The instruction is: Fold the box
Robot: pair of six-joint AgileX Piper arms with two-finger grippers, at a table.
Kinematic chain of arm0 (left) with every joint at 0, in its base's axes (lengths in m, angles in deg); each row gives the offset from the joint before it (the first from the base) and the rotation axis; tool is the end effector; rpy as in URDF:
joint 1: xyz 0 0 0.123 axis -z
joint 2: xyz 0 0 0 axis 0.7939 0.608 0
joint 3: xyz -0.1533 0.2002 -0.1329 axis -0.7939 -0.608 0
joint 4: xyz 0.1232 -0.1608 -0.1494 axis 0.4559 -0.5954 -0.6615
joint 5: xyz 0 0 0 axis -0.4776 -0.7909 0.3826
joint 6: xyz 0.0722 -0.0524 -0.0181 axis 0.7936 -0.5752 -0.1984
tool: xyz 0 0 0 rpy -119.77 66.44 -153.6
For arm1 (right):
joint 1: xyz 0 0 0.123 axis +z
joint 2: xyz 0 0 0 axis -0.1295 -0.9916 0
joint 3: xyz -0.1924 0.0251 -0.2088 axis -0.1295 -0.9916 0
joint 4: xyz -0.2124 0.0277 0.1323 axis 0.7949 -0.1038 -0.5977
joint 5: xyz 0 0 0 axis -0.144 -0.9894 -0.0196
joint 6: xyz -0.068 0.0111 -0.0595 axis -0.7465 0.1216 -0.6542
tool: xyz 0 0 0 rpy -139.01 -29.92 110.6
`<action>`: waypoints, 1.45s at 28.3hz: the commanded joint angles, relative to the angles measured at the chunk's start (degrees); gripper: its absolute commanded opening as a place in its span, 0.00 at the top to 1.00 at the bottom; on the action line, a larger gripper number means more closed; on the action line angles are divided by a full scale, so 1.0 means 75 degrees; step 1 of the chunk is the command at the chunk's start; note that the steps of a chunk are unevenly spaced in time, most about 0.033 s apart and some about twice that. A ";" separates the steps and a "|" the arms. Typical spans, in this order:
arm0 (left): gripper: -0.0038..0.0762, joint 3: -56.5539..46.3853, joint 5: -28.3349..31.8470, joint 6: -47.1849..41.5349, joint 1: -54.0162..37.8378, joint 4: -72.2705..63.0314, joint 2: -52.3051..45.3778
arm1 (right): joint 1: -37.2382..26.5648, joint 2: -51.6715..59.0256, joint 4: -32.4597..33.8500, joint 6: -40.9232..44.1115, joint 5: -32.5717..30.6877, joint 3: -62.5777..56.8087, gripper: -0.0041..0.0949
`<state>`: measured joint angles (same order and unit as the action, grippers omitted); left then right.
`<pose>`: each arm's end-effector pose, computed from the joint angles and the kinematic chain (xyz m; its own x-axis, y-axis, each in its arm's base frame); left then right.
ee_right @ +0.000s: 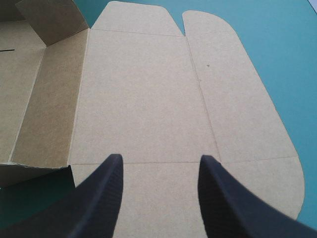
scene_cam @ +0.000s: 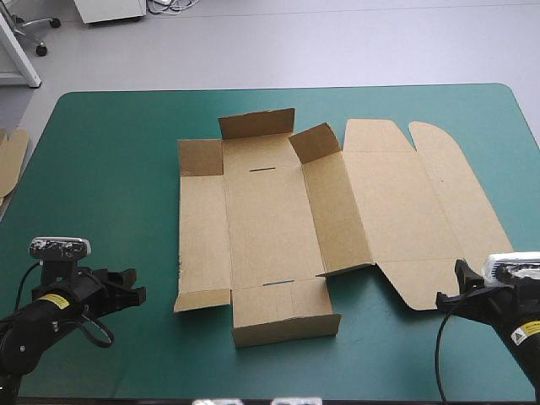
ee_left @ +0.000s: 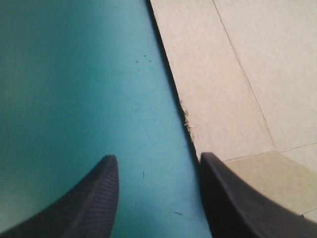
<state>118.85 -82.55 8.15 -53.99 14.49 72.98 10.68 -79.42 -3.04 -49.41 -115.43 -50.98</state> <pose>0.1122 -0.0164 0.3052 -0.6904 -0.0231 -0.7230 0.1241 0.9809 -0.1499 0.0810 0.0061 0.3143 -0.4234 0.0128 -0.9058 -0.0569 0.9975 0.0407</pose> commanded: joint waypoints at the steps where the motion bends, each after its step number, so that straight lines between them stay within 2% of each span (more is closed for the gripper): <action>1: 0.50 0.0265 0.0187 -0.0072 0.0027 -0.0187 0.0395 | 0.0013 -0.0172 0.0049 -0.0011 0.0542 0.0253 0.51; 10: 0.50 0.0359 0.0466 -0.0072 0.0027 -0.0774 0.1337 | 0.0013 -0.1518 0.0049 -0.0049 0.0396 0.1126 0.51; 16: 0.50 0.1010 0.0719 -0.0059 0.0027 -0.0959 0.2210 | 0.0013 -0.2458 0.0049 -0.0303 0.0483 0.1906 0.51; 21: 0.50 0.1752 0.0769 0.0003 -0.0686 -0.0830 0.2992 | 0.0013 -0.2941 0.0049 -0.0358 0.0447 0.2266 0.51; 25: 0.50 0.1963 0.0513 0.1026 -0.1886 -0.1970 0.3566 | 0.0013 -0.3151 -0.0007 -0.0252 0.0482 0.2283 0.51; 30: 0.50 0.1949 -0.0871 0.2874 -0.3275 -0.4130 0.4651 | 0.0013 -0.3250 -0.0380 -0.0300 0.0499 0.2283 0.51; 34: 0.50 0.1939 -0.1629 0.3915 -0.3603 -0.5471 0.5352 | 0.0013 -0.3281 -0.0333 -0.0300 0.0605 0.2283 0.51; 37: 0.50 0.1698 -0.1636 0.4346 -0.3541 -0.6078 0.5618 | 0.0013 -0.3281 -0.0333 -0.0272 0.0678 0.2289 0.51; 41: 0.50 0.1052 -0.1144 0.4691 -0.3528 -0.6477 0.5724 | 0.0013 -0.3281 -0.0362 -0.0269 0.0602 0.2302 0.51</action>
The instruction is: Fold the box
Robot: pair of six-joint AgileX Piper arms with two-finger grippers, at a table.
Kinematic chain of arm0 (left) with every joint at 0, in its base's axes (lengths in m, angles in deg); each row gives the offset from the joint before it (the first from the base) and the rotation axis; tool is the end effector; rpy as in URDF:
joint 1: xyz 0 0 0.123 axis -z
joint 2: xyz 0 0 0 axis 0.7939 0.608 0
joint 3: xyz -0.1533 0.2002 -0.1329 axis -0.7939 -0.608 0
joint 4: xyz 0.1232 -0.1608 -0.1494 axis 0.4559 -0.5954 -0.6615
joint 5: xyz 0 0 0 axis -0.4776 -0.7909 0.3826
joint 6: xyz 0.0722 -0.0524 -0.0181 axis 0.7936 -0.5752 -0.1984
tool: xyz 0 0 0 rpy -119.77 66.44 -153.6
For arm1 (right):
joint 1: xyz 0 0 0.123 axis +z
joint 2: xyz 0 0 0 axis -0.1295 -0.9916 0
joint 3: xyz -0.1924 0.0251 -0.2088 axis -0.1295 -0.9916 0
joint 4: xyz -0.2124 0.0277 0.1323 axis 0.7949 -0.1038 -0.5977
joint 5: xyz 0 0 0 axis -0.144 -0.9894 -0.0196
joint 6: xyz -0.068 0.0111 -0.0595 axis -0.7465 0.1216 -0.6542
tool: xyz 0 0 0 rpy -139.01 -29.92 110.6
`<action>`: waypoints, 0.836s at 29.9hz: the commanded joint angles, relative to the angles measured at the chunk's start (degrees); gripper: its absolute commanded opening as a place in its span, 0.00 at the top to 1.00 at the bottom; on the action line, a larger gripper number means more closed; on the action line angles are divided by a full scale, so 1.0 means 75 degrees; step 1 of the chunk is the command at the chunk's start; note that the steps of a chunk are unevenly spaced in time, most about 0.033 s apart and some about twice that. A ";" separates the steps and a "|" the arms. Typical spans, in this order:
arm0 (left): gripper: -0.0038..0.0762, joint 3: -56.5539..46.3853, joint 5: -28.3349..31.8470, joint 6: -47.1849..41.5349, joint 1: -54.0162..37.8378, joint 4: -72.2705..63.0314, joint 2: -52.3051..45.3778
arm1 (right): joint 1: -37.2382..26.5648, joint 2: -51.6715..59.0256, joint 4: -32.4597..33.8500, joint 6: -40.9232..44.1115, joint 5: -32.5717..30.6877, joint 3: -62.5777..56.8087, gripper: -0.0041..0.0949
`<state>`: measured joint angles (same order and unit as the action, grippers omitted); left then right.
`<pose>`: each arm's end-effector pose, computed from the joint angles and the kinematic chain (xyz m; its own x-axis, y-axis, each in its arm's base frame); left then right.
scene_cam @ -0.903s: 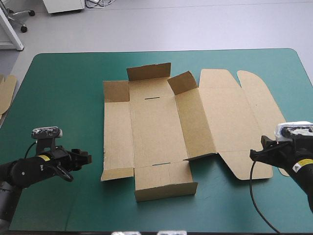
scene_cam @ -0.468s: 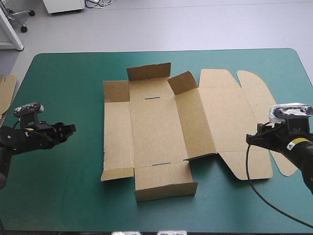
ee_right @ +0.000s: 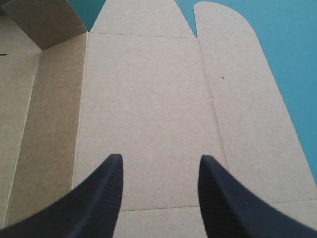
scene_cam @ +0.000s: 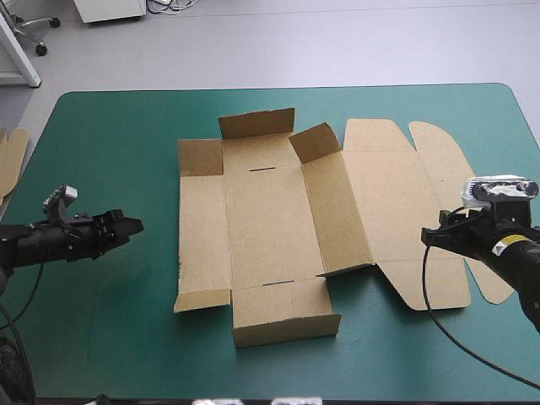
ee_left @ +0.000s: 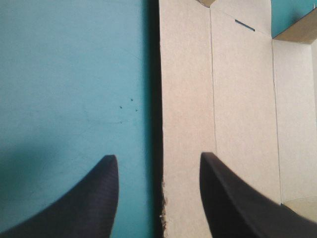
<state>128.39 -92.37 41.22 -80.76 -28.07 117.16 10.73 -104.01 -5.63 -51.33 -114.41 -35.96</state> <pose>0.2472 0.0569 0.2424 -0.8384 -0.4068 -0.3627 -0.0653 0.7356 -0.6742 0.1688 0.0137 0.3481 -0.5533 0.0080 -0.8329 -0.0723 0.9957 0.0576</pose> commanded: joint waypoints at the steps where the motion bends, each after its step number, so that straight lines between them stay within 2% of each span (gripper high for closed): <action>1: 0.50 -0.0348 0.0280 0.0343 0.0040 -0.0863 -0.0167 | 0.0007 -0.0003 -0.0016 -0.0013 0.0384 0.0318 0.51; 5: 0.50 -0.0894 0.0575 0.0706 0.0226 -0.1202 -0.0167 | 0.0007 -0.0003 0.0049 -0.0013 -0.0010 0.0608 0.51; 15: 0.50 -0.1131 0.2390 0.0596 0.1870 -0.1411 0.0058 | 0.0007 -0.0003 0.0049 -0.0013 -0.0139 0.1067 0.51; 20: 0.50 -0.1131 0.2016 0.0581 0.1929 -0.1506 0.0824 | 0.0007 -0.0003 0.0013 -0.0013 -0.0167 0.1080 0.51; 25: 0.50 -0.1131 0.1298 0.1354 0.1971 -0.2553 0.1295 | 0.0007 -0.0003 0.0013 -0.0013 -0.0167 0.1080 0.51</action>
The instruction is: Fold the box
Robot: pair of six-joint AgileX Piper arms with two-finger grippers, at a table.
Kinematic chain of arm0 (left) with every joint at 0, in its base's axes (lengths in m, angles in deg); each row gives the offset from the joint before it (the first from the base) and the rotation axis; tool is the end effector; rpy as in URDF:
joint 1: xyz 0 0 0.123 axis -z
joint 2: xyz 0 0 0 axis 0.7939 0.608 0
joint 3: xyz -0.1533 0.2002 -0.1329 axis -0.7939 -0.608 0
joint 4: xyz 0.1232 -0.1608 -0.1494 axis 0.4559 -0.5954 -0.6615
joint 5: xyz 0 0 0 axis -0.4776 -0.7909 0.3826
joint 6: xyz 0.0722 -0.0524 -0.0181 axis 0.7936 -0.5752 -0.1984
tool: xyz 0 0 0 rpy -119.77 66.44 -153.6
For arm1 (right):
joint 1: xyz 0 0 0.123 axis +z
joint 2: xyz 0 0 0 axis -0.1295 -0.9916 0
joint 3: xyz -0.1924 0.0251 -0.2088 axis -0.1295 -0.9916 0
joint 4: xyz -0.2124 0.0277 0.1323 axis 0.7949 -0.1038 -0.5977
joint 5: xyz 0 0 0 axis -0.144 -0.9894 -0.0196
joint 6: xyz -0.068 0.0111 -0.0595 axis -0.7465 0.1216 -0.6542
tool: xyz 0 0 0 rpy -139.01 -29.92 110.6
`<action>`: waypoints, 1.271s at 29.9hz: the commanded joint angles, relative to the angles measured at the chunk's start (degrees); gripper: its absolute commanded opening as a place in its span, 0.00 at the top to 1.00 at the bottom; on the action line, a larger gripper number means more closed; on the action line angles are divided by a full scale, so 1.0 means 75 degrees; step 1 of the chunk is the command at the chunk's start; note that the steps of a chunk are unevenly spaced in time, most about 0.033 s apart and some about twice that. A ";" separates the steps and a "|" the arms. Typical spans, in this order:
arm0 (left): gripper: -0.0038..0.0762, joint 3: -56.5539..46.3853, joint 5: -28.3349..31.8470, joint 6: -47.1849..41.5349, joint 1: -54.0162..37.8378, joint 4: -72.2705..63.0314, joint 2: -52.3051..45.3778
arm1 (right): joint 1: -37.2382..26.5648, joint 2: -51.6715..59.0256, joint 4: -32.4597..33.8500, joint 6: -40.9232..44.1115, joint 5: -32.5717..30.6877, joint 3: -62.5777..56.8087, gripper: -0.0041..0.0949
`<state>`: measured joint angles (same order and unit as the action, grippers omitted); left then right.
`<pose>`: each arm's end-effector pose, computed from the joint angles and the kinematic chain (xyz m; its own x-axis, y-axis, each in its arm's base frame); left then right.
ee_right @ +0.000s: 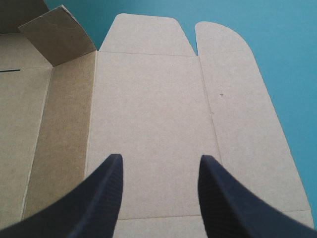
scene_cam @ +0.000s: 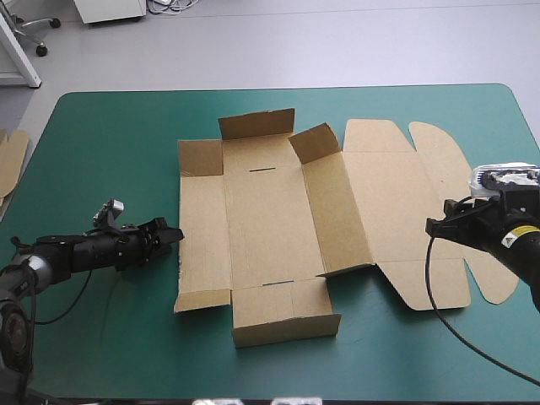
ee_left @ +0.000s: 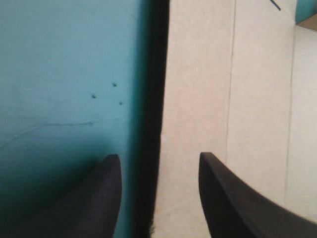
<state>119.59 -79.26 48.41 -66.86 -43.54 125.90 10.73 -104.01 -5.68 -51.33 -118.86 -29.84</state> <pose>0.2622 0.0019 0.1757 -0.8637 -0.4410 -0.2441 -0.1409 0.6762 -0.7231 0.1649 0.0139 0.3767 -0.5287 0.0064 -0.8488 -0.0797 0.9952 0.0572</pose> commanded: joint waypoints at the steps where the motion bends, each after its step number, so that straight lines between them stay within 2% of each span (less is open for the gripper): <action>1: 0.50 0.0042 -0.0457 0.0489 0.0186 -0.0649 0.0166 | 0.0007 -0.0003 0.0019 -0.0013 0.0426 0.0265 0.51; 12: 0.50 0.0615 -0.0661 0.0800 0.1236 -0.1465 0.0256 | 0.0007 -0.0003 0.0019 -0.0043 0.0384 0.0265 0.51; 19: 0.51 0.1464 -0.0011 0.1182 0.1829 -0.1448 0.0271 | 0.0007 -0.0003 0.0034 -0.0043 0.0285 0.0265 0.51; 23: 0.67 0.1622 0.0213 0.1218 0.1829 -0.1377 0.0271 | 0.0007 -0.0003 0.0034 -0.0043 0.0269 0.0265 0.51; 27: 0.89 0.1622 -0.0106 0.1218 0.1829 -0.1193 0.0392 | 0.0007 -0.0003 0.0034 -0.0043 0.0269 0.0265 0.51; 34: 0.97 0.1788 -0.0267 0.1235 0.1829 -0.1017 0.0752 | 0.0007 -0.0003 0.0034 -0.0043 0.0312 0.0265 0.51; 38: 0.97 0.2338 -0.0533 0.1353 0.1829 -0.0322 0.0783 | 0.0007 -0.0003 0.0034 -0.0095 0.0390 0.0265 0.51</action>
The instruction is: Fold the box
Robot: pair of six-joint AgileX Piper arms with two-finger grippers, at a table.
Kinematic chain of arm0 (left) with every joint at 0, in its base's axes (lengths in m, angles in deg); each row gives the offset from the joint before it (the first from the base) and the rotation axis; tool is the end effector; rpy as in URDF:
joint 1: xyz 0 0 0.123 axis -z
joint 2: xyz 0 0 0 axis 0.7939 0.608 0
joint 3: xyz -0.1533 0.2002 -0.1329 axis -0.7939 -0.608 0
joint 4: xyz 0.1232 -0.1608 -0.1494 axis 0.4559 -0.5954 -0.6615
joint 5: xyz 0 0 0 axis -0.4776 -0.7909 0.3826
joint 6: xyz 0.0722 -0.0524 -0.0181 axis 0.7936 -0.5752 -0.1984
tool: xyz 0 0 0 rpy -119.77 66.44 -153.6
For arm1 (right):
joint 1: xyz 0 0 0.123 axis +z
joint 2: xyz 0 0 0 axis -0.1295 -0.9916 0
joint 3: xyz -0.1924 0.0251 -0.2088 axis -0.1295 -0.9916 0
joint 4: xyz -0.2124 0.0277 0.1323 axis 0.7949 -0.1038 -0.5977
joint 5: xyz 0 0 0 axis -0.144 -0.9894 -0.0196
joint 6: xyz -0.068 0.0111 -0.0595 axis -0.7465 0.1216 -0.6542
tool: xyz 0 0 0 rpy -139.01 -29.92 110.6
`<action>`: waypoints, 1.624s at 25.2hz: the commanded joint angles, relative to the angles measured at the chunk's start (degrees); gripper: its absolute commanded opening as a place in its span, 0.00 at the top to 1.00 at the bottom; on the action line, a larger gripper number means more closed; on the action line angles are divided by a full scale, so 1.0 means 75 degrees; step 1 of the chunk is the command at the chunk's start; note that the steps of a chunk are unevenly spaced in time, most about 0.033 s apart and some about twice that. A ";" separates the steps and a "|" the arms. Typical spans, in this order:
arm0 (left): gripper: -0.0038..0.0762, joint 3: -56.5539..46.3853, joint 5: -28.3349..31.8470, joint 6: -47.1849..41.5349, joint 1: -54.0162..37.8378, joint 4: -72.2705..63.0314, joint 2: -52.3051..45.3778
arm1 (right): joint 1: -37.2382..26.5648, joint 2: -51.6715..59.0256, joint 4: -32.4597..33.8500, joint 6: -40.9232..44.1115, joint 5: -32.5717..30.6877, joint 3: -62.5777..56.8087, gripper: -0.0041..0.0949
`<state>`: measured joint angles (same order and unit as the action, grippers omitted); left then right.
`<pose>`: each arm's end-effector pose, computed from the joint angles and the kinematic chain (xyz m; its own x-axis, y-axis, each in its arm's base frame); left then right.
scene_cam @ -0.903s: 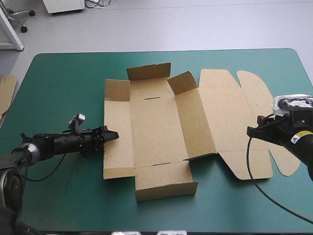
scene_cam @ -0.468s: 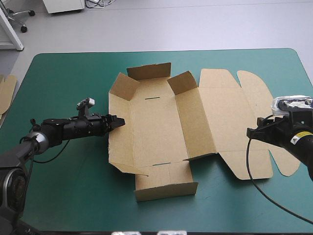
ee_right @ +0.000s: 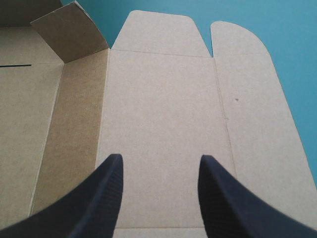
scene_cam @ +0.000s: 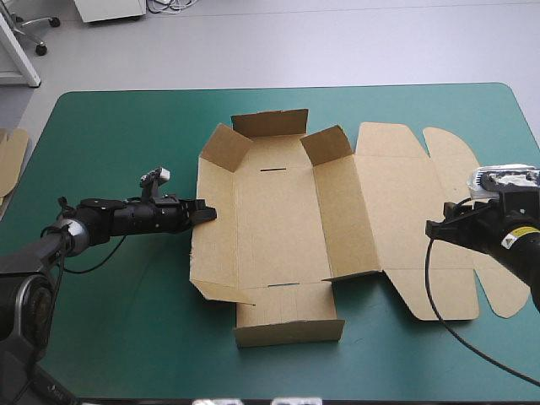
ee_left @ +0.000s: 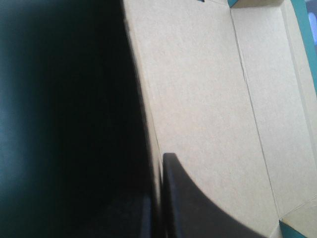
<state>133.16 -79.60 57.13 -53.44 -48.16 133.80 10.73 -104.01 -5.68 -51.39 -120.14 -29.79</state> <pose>0.3186 -0.0596 0.1938 -0.8817 -0.1925 -0.4308 0.1934 0.6853 -0.7021 0.1638 0.0140 0.3753 -0.5466 0.0033 -0.8374 -0.0807 0.9951 0.0566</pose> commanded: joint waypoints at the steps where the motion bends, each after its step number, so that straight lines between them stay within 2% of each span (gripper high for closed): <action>1: 0.97 0.0746 -0.0560 0.0190 0.0040 0.0523 -0.0270 | 0.0007 -0.0003 0.0034 -0.0088 0.0578 0.0257 0.51; 6: 0.97 0.1889 -0.0735 -0.0048 0.0040 0.1826 -0.0255 | 0.0007 -0.0003 0.0034 -0.0149 0.0729 0.0257 0.51; 11: 0.97 0.3596 -0.0819 -0.0981 0.0040 0.3547 0.0095 | 0.0007 -0.0003 0.0034 -0.0241 0.0747 0.0257 0.51; 15: 0.97 0.5871 -0.2049 -0.0949 0.0091 0.4654 0.0997 | 0.0007 -0.0003 0.0034 -0.0280 0.0747 0.0257 0.51; 19: 0.97 0.8999 -0.3503 -0.0733 0.0746 0.6360 0.2336 | 0.0007 -0.0003 -0.0038 -0.0298 0.0795 0.0257 0.51; 21: 0.97 0.9744 -0.3682 -0.0597 0.1001 0.6848 0.2638 | 0.0007 -0.0008 -0.0044 -0.0298 0.0827 0.0257 0.51; 26: 0.97 1.0955 -0.3381 -0.0091 0.1831 0.7898 0.2903 | 0.0007 -0.0008 -0.0056 -0.0298 0.0827 0.0257 0.51; 31: 0.97 1.1229 -0.2962 0.0756 0.2547 0.8538 0.2836 | 0.0007 -0.0020 -0.0056 -0.0320 0.0827 0.0257 0.51; 34: 0.97 1.1245 -0.2400 0.1154 0.3143 0.9472 0.2770 | 0.0007 -0.0020 -0.0022 -0.0320 0.0827 0.0257 0.51; 38: 0.97 1.1245 -0.1422 0.0832 0.3929 1.0894 0.2530 | 0.0007 -0.0006 0.0030 -0.0267 0.0827 0.0257 0.51; 41: 0.97 1.1128 -0.1859 0.0101 0.4200 1.1259 0.2222 | 0.0007 -0.0006 0.0030 -0.0257 0.0839 0.0287 0.51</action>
<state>215.55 -94.66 62.05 -23.77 32.66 157.28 10.73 -104.05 -6.03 -53.09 -117.98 -29.79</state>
